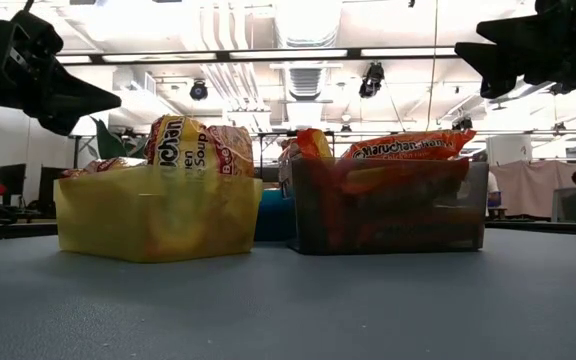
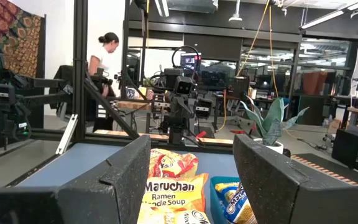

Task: Sort Maruchan noodles
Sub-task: Return to Home Position

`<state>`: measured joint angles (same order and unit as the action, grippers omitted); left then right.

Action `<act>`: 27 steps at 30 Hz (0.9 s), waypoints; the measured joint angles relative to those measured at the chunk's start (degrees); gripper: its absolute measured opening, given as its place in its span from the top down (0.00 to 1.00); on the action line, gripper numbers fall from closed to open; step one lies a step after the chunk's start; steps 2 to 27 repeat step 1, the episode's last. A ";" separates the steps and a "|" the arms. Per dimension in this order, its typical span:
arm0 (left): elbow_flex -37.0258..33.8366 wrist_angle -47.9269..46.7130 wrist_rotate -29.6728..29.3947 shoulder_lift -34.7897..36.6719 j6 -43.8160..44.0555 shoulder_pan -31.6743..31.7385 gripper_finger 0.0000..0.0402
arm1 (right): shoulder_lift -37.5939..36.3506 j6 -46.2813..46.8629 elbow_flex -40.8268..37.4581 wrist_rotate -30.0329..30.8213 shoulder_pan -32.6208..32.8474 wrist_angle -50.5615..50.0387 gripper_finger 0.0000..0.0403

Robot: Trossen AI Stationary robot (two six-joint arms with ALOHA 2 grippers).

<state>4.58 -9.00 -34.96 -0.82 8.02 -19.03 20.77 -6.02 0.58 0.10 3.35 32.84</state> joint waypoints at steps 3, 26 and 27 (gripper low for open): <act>0.00 0.01 0.00 0.00 0.01 0.02 1.00 | 0.00 0.00 0.00 -0.02 0.00 0.00 0.46; 0.00 0.01 0.00 0.00 0.01 0.02 1.00 | 0.00 0.00 0.00 -0.02 0.00 0.00 0.46; 0.00 0.01 0.00 0.00 0.01 0.02 1.00 | 0.00 0.00 0.00 -0.02 0.00 0.00 0.46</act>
